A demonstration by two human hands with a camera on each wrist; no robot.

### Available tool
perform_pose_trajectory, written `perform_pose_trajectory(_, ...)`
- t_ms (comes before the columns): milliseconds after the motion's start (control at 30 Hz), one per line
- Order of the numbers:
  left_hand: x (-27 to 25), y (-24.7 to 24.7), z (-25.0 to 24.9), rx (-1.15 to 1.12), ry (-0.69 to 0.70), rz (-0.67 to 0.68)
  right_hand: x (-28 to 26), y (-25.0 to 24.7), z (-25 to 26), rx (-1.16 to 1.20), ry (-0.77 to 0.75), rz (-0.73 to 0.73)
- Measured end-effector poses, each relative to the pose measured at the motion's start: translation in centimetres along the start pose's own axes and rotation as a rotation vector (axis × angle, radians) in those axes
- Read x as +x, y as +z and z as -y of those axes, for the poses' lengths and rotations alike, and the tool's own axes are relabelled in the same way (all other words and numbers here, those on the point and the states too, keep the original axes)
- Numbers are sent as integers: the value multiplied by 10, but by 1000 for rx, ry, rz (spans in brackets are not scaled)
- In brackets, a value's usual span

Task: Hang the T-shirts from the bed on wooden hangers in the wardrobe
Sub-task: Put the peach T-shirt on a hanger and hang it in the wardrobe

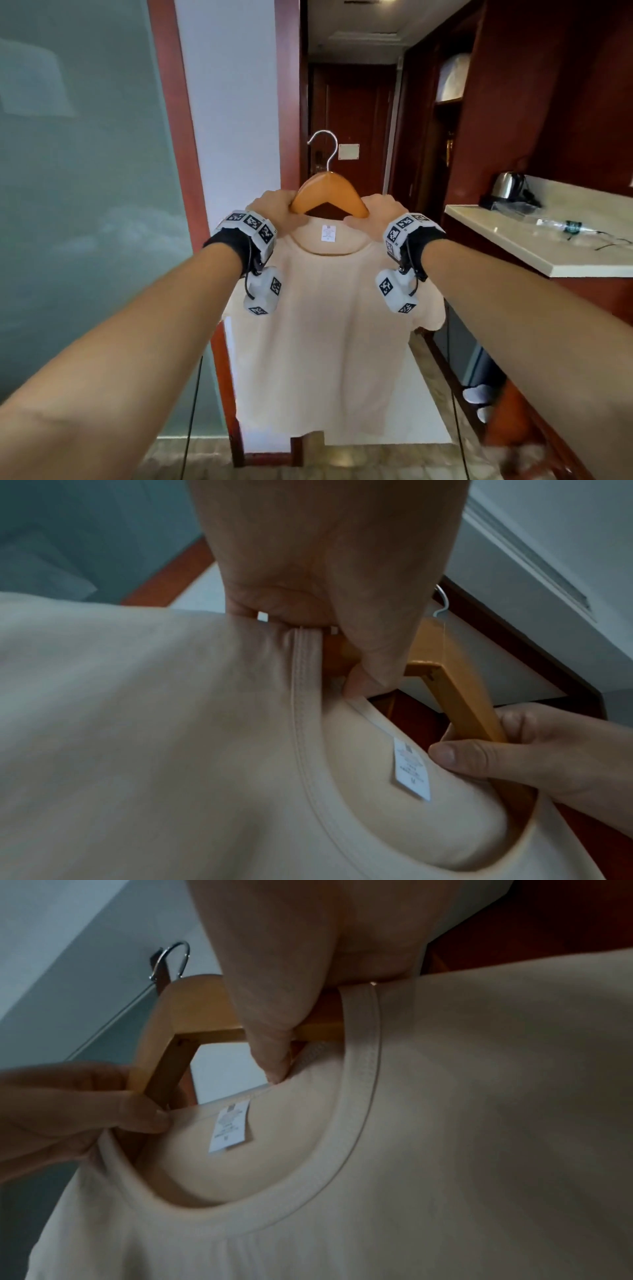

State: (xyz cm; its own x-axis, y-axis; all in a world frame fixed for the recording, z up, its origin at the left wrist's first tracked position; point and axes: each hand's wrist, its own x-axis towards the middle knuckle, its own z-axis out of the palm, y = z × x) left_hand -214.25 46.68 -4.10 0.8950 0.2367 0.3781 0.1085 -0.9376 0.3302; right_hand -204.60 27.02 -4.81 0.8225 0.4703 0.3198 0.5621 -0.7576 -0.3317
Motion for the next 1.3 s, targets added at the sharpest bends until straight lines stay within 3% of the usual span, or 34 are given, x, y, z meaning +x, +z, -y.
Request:
perform_pose_trajectory(300,150,85,-33,-30,74,84,121,11,-117,-113,12,-43)
perform_pose_trajectory(668,367,172,-81,58,22,62,316,-2,-251,-399,-4,-81)
perform_pose_trajectory(868,485,227,-81,66,33,91,416,15,-307,-530,42,-115)
perform_pose_trajectory(1068,614,281,-71,79,98,65,533,47,-363,-531,90,-172)
perform_pose_trajectory(1302,765,329,-67,58,128,142,666,65,-422,-509,148,-152)
